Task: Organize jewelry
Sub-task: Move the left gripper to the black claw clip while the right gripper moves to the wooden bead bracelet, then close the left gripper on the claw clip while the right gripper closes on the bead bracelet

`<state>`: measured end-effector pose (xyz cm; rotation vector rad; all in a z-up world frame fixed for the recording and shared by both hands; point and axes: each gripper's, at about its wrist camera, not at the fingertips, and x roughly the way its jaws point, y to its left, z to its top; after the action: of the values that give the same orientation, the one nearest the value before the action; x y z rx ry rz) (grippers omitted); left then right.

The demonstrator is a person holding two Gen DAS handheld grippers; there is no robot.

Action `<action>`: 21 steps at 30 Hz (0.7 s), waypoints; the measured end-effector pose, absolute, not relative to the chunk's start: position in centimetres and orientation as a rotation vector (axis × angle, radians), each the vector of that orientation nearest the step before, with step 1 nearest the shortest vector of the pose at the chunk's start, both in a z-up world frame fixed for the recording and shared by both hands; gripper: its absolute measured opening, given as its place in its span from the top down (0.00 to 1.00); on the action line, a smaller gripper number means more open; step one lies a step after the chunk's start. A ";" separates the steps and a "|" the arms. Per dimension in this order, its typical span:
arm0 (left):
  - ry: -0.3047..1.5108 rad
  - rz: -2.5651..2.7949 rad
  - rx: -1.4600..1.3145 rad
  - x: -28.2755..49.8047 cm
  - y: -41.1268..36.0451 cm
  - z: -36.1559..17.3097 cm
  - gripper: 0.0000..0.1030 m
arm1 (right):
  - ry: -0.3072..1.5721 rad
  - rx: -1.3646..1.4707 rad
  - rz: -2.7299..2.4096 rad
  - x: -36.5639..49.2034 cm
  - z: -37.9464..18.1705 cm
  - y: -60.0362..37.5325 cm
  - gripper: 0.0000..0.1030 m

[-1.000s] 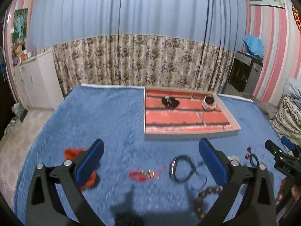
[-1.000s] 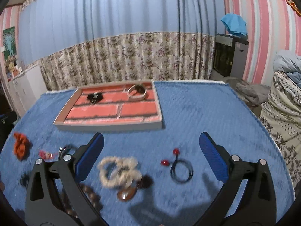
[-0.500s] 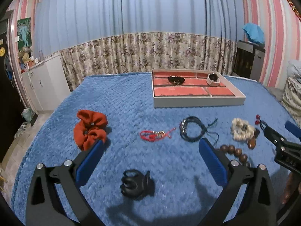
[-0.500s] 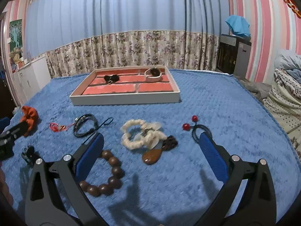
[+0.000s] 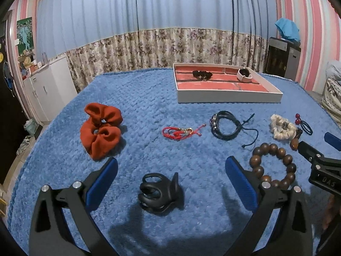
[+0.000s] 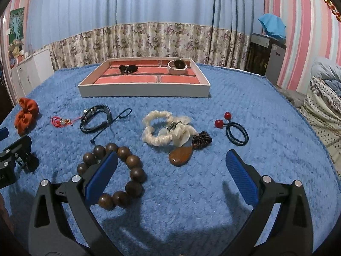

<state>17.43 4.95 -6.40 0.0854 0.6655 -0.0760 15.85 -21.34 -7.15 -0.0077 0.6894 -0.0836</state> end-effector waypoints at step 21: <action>0.767 -0.134 0.032 18.2 6.6 -8.8 0.05 | 0.815 -0.038 -0.051 17.8 -9.5 -20.3 0.23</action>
<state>18.21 6.62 -8.78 0.0320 0.7673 -0.1336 17.83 -20.35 -9.45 -0.0376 0.8149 -0.0514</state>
